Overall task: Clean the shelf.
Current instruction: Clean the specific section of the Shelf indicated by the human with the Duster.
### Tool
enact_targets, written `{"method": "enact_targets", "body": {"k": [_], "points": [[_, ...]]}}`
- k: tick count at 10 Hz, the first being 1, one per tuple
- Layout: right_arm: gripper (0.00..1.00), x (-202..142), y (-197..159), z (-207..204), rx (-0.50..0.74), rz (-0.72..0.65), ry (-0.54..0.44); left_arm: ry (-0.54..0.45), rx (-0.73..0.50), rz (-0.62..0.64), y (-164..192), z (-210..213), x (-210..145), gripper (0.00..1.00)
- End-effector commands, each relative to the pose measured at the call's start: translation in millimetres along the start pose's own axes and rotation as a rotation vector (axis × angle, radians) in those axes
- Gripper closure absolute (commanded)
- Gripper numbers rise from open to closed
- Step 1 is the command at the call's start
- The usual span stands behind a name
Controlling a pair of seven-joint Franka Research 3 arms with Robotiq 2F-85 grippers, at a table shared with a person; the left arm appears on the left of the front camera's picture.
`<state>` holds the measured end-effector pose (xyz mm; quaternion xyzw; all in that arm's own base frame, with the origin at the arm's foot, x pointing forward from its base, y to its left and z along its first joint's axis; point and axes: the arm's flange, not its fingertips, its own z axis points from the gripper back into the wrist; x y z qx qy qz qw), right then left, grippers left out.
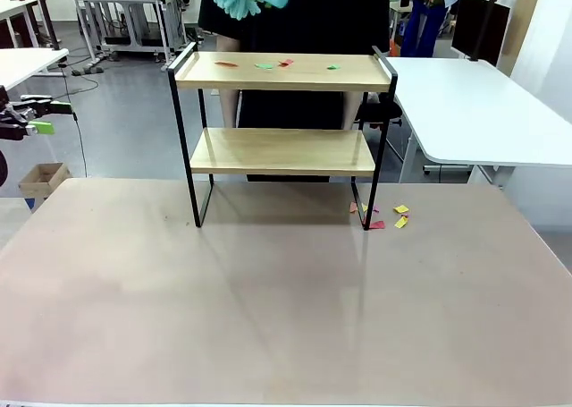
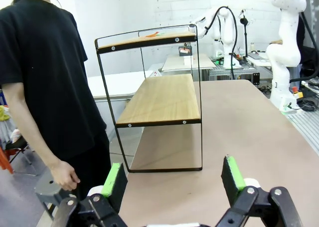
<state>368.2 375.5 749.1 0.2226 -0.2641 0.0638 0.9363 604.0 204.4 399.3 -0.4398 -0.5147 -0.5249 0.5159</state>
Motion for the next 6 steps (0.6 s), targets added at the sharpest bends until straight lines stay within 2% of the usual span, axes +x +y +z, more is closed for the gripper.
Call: {"method": "enact_targets", "body": {"k": [1,6], "points": [[0.87,22.7,46.6,-15.5,-0.092,-0.058,0.028,-0.003,-0.003,-0.016,-1.0,-0.6,2.5,0.00],[0.87,41.8,103.1,-57.7,-0.281,-0.146,0.008,-0.003,-0.003,-0.016,-1.0,-0.6,2.5,0.00]]}}
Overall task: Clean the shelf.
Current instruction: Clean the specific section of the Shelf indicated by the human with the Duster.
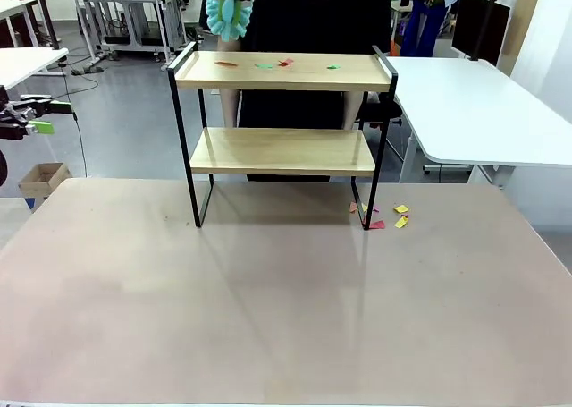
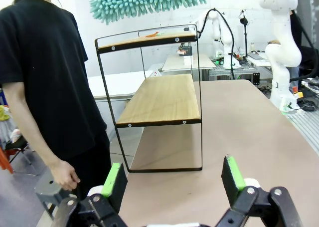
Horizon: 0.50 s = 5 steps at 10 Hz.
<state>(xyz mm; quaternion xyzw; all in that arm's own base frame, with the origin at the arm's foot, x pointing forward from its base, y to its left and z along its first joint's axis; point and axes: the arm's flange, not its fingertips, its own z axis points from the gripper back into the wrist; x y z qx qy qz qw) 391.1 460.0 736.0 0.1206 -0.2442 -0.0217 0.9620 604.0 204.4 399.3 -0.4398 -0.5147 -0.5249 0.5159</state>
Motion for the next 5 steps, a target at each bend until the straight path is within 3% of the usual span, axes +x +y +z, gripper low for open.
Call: {"method": "enact_targets", "body": {"k": [1,5], "points": [[0.87,24.2,50.0,3.9,-0.062,-0.025,-0.021,-0.003,-0.002,-0.016,-1.0,-0.5,2.5,0.00],[0.87,22.2,81.5,-18.5,-0.097,-0.015,-0.066,-0.003,-0.002,-0.016,-1.0,-0.5,2.5,0.00]]}}
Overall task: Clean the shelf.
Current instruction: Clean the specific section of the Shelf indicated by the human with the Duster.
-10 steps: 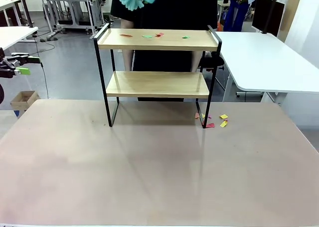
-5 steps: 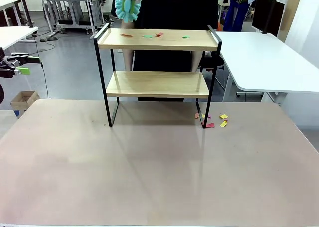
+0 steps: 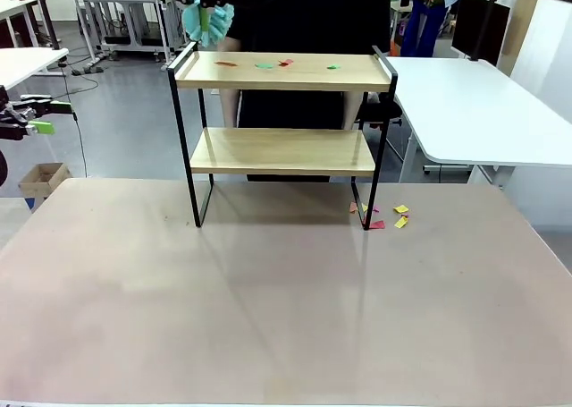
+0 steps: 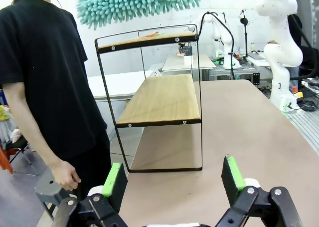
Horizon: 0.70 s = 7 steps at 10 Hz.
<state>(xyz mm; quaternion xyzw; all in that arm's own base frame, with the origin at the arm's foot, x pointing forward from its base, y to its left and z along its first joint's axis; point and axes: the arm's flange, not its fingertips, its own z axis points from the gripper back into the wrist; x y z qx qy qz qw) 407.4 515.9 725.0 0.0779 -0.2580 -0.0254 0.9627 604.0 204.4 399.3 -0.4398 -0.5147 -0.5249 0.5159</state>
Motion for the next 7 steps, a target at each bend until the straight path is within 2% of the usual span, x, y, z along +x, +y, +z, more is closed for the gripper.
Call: {"method": "enact_targets", "body": {"k": [1,7], "points": [[0.87,17.9,31.8,9.5,-0.015,-0.031,-0.041,-0.003,-0.002,-0.016,-1.0,-0.6,2.5,0.00],[0.87,-2.6,32.3,-27.0,-0.013,-0.040,0.048,-0.003,-0.002,-0.016,-1.0,-0.6,2.5,0.00]]}}
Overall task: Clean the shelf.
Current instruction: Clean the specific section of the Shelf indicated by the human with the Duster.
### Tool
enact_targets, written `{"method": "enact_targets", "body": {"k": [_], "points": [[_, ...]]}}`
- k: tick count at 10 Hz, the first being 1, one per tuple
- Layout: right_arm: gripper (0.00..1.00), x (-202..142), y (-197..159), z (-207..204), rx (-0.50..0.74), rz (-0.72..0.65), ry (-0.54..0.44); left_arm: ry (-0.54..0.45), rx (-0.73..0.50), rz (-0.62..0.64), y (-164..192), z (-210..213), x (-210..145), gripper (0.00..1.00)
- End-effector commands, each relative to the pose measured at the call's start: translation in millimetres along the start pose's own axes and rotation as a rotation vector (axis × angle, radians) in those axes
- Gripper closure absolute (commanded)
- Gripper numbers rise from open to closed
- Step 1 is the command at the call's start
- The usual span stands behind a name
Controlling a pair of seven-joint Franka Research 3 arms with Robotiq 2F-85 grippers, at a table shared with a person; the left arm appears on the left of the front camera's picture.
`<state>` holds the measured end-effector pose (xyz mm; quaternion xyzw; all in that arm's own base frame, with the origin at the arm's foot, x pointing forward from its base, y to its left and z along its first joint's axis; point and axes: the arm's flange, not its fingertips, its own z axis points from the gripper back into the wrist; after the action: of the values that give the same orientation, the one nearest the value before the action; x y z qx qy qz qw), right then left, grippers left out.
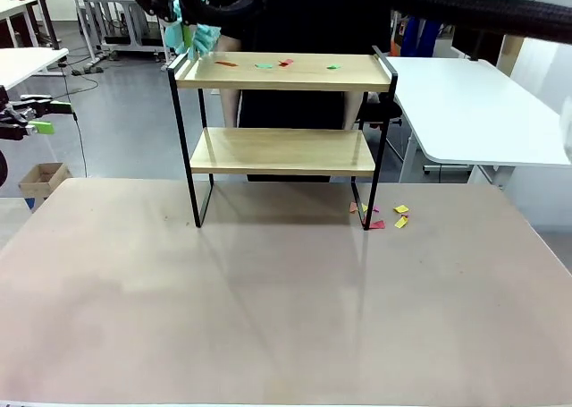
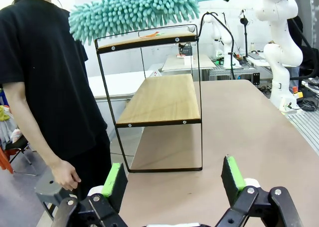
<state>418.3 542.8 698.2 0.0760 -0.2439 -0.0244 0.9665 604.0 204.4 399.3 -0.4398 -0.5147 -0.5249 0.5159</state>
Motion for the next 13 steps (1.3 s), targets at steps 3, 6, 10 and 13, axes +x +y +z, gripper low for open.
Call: {"method": "enact_targets", "body": {"k": [3,6,10,13], "points": [[0.87,-5.0,7.4,-7.7,-0.023,-0.039,0.063,-0.003,-0.002,-0.016,-1.1,-0.6,2.5,0.00],[0.87,-4.3,6.1,-1.5,0.011,-0.016,0.074,-0.003,-0.002,-0.016,-1.1,-0.6,2.5,0.00],[0.87,-8.1,1.7,-16.3,-0.027,-0.007,0.061,-0.003,-0.002,-0.016,-1.1,-0.6,2.5,0.00],[0.87,-10.1,-9.8,-22.6,-0.037,-0.012,0.079,-0.003,-0.002,-0.016,-1.1,-0.6,2.5,0.00]]}}
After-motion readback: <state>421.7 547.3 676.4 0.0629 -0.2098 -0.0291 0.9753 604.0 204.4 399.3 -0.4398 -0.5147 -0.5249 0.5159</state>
